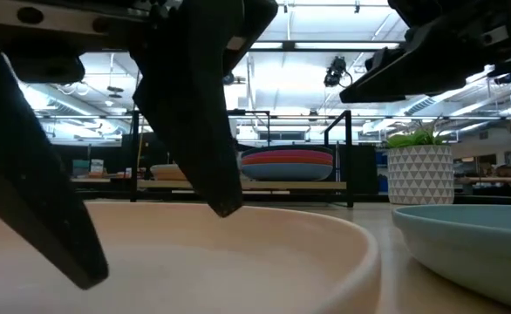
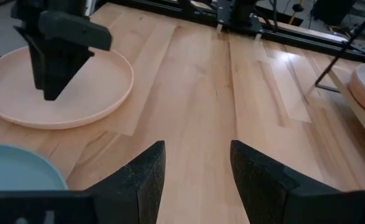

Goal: Place and stack plates onto a shelf
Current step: Stack the white plate on top of the gray plate on the shelf

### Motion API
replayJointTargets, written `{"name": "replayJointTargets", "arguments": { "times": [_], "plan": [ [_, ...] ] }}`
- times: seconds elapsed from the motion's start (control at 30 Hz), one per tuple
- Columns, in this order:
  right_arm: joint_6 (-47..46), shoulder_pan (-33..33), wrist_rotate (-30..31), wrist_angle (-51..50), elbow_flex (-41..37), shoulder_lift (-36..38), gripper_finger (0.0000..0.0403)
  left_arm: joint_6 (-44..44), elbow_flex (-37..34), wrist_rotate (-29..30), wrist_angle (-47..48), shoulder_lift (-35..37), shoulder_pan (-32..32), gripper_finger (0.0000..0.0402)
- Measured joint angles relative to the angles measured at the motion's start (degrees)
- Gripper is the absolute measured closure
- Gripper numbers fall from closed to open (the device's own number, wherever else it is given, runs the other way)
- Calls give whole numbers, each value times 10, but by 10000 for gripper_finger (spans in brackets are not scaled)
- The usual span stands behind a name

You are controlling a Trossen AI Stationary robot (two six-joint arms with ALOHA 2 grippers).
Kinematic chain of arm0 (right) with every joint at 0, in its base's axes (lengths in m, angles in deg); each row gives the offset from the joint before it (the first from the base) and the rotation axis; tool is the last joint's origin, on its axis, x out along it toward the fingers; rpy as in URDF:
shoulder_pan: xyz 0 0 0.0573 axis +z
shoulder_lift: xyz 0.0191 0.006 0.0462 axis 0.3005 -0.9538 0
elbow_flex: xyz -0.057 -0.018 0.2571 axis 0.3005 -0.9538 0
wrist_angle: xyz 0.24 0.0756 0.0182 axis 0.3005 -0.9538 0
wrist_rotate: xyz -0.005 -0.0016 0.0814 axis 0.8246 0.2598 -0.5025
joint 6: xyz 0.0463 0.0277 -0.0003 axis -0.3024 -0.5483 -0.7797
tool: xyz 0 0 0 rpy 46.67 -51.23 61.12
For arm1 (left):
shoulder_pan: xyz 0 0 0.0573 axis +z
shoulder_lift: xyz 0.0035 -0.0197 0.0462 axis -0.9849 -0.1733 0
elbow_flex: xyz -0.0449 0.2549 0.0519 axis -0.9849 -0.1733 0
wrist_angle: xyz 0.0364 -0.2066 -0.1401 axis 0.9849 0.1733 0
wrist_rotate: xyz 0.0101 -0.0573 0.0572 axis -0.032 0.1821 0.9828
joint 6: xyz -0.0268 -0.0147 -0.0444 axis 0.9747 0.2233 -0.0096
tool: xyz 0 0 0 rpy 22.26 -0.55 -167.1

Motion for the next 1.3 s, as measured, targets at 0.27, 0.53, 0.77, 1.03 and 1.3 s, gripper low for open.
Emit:
{"name": "replayJointTargets", "arguments": {
  "times": [0.27,0.53,0.77,1.03,1.3],
  "plan": [
    [4,4,2,4,0,0,216,90,0,0,54,1,9,192],
    [9,5,1,13,0,0,216,137,3,41,222,6,46,193],
    [13,5,1,11,0,0,216,131,-3,120,340,27,80,222],
    [20,5,2,4,0,0,216,184,-2,99,293,97,81,244],
    [22,14,36,1,0,0,216,410,0,57,189,95,38,239]
  ]
}}
